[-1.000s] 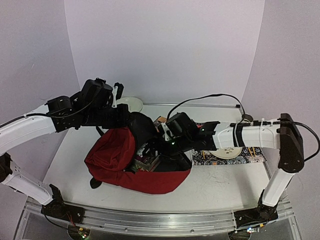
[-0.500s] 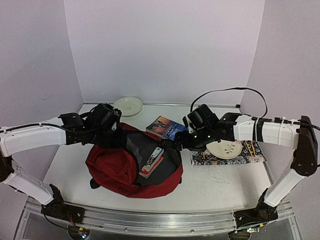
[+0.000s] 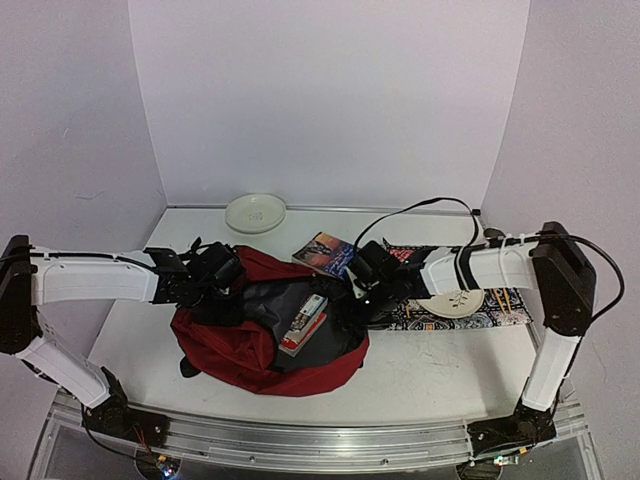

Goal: Pack the student bag
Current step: Move the student bag to the center of the board.

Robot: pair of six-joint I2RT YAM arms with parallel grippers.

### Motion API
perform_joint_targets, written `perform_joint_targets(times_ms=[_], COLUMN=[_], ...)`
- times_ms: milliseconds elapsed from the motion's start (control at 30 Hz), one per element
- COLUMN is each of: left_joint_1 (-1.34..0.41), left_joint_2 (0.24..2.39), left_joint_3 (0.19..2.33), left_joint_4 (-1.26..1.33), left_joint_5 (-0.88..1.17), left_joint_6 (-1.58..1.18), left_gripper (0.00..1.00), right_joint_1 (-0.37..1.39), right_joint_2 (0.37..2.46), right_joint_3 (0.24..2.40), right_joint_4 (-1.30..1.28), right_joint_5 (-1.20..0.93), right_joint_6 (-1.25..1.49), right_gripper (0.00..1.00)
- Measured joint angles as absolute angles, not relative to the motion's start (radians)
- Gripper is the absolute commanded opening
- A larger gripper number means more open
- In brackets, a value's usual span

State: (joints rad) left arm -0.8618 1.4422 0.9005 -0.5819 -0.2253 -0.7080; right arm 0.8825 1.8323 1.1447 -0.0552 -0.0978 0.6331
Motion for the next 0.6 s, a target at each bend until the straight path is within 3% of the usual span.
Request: perform_joint_targets(times_ms=[367,600], left_joint_1=[-0.746,-0.647], left_joint_2=[1.421,1.364], left_joint_3=[0.892,0.876], left_joint_4=[-0.688,-0.746], left_joint_5=[-0.316,-0.353], left_joint_6=[-0.698,-0.674], left_gripper=[0.1,0.29], right_joint_1=[1.053,1.089], right_joint_2=[2.04,2.057], right_joint_3=[1.413,1.486], right_joint_4=[0.029,0.045], right_joint_5=[-0.253,-0.299], right_joint_6=[0.668,0.643], right_gripper=[0.61,0.75])
